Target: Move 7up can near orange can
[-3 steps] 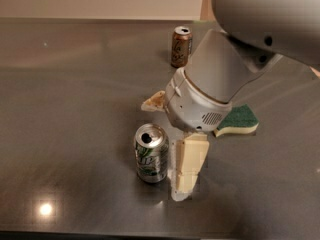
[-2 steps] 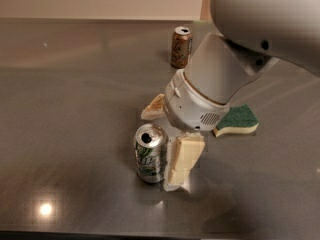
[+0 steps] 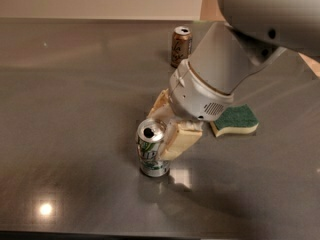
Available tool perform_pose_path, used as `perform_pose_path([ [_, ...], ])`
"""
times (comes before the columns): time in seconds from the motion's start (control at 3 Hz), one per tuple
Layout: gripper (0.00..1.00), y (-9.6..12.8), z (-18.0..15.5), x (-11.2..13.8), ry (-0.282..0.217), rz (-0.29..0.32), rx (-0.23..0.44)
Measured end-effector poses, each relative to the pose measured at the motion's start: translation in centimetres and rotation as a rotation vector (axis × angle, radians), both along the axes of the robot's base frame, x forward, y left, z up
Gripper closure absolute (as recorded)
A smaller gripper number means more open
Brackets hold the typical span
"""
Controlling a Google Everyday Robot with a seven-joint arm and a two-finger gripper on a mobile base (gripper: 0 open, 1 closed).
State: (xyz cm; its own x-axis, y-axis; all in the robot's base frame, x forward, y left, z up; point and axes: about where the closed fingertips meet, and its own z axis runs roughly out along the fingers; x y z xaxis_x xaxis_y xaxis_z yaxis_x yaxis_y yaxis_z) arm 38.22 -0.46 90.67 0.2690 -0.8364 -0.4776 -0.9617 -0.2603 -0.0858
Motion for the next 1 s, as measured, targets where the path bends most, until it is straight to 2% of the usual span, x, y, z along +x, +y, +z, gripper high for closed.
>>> perform_pose_path([
  [0.33,0.88,-1.0,2.1,1.0,-0.014,-0.041,0.017],
  [0.67,1.0,-3.3,4.7,4.4,-0.037,-0.148,0.035],
  [1.0,1.0,-5.4,7.3,9.0,-0.066,-0.259,0.07],
])
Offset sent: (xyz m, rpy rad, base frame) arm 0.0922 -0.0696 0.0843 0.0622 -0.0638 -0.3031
